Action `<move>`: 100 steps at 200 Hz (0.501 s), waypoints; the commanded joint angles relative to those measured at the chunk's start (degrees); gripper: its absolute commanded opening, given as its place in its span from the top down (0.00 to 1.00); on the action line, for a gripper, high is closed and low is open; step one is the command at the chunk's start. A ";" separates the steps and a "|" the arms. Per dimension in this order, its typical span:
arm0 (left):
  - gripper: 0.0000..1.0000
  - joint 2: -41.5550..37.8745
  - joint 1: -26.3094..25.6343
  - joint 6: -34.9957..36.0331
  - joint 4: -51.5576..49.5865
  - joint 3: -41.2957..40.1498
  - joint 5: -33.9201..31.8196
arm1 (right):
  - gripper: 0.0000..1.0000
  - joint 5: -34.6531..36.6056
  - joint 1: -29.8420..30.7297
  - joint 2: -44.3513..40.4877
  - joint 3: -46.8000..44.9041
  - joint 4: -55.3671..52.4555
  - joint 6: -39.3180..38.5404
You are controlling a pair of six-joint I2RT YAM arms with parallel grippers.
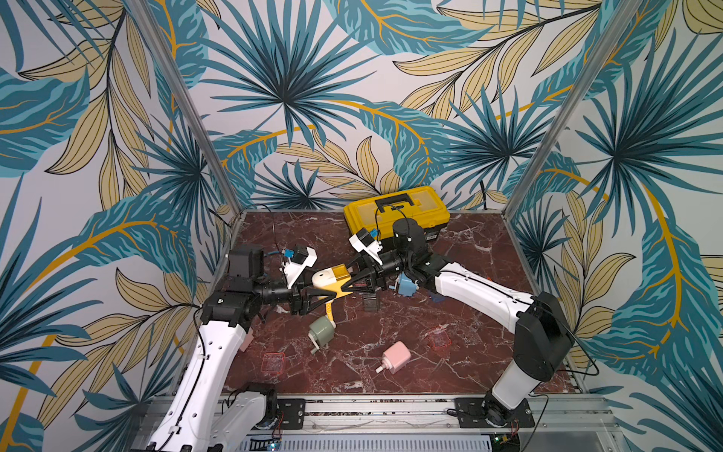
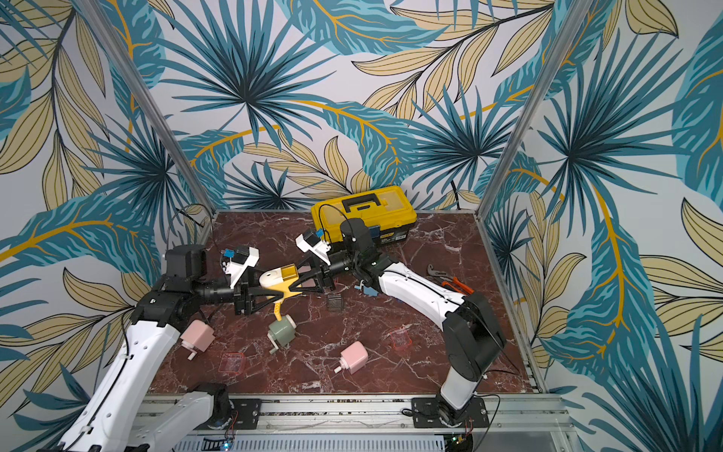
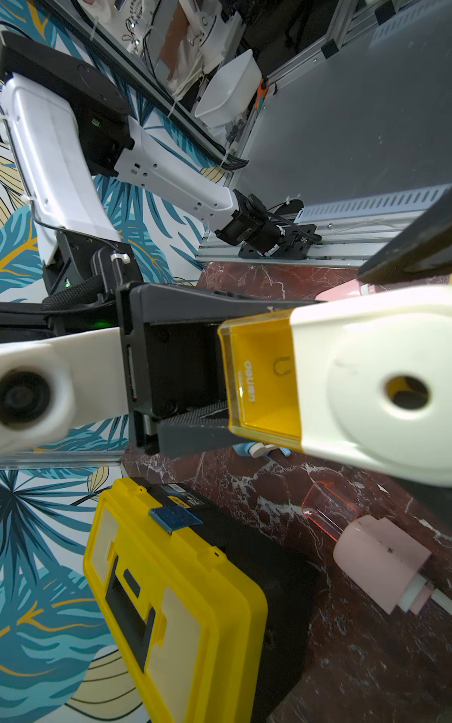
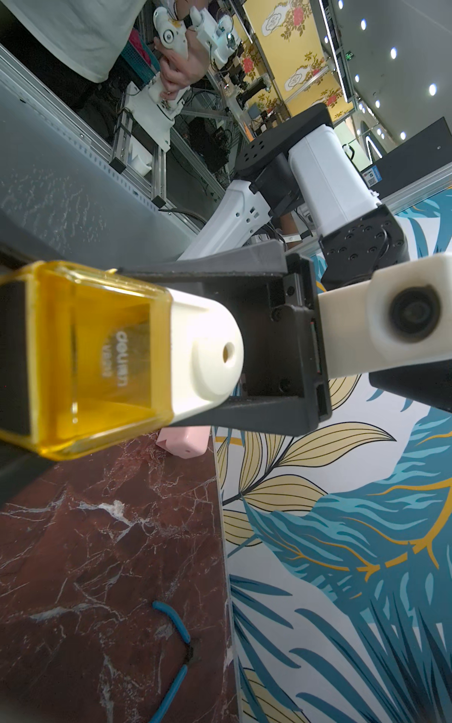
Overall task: Put the tray back into the pencil sharpener
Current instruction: Pick up the pencil sharpener from the center of the board.
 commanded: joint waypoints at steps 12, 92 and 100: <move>0.38 0.52 -0.12 0.45 -0.49 1.17 1.77 | 0.76 2.57 0.07 -1.71 -0.45 6.67 3.04; 0.54 2.45 -0.38 1.77 -0.48 4.26 0.86 | 0.76 4.52 0.53 0.13 0.19 7.65 3.36; 0.58 2.62 -0.38 1.85 -0.48 4.44 0.77 | 0.76 4.74 0.53 0.29 0.22 7.72 3.33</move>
